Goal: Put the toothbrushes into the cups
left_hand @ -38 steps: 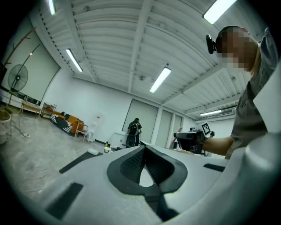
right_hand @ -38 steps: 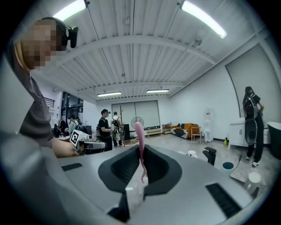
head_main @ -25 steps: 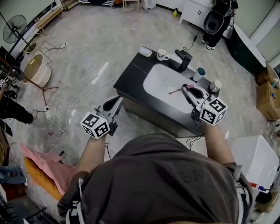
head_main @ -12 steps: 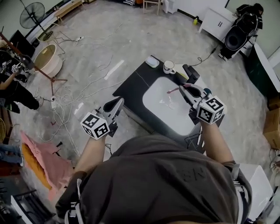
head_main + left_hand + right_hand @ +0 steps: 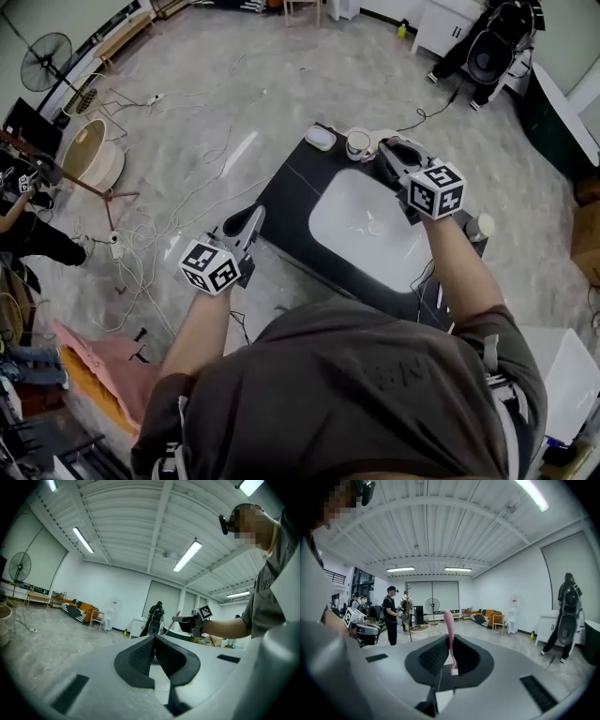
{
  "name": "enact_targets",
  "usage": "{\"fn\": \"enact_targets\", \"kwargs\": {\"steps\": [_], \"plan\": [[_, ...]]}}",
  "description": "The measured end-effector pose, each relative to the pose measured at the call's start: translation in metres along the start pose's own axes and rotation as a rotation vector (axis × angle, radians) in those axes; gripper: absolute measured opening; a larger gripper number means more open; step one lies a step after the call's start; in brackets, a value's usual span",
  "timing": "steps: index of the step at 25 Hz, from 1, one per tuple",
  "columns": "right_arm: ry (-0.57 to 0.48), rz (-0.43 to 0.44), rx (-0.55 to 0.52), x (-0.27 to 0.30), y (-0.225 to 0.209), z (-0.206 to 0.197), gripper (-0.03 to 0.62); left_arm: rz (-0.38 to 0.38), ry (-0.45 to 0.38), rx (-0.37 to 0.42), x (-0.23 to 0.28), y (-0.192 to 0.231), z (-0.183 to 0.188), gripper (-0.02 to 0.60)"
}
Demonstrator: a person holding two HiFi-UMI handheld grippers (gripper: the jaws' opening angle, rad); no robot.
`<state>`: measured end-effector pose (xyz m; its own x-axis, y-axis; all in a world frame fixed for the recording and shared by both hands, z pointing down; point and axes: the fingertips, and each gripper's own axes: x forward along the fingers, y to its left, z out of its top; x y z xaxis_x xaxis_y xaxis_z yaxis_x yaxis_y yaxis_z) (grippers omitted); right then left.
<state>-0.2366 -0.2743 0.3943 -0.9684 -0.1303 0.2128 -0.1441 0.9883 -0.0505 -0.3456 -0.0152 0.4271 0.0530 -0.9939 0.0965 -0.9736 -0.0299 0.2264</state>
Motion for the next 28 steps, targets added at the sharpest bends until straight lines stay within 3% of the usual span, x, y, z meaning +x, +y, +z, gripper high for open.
{"fn": "enact_targets", "kwargs": {"steps": [5, 15, 23, 26, 27, 28], "plan": [[0.045, -0.12, -0.022, 0.053, -0.045, -0.007, 0.02, -0.039, -0.005, 0.009, 0.036, 0.022, 0.005, 0.006], [0.2, -0.246, 0.04, 0.132, -0.121, -0.103, 0.02, -0.071, 0.004, -0.016, 0.1, 0.043, -0.026, 0.006], [0.232, -0.231, 0.066, 0.165, -0.118, -0.141, 0.021, -0.102, 0.03, -0.048, 0.127, 0.043, -0.052, 0.006], [0.289, -0.206, 0.064, 0.17, -0.113, -0.157, 0.023, -0.115, 0.037, -0.052, 0.129, 0.037, -0.057, 0.006], [0.313, -0.189, 0.061, 0.171, -0.111, -0.161, 0.049, -0.117, 0.039, -0.052, 0.13, 0.035, -0.058, 0.006], [0.33, -0.17, 0.056, 0.17, -0.109, -0.163, 0.12, -0.119, 0.039, -0.052, 0.131, 0.033, -0.058, 0.006]]}}
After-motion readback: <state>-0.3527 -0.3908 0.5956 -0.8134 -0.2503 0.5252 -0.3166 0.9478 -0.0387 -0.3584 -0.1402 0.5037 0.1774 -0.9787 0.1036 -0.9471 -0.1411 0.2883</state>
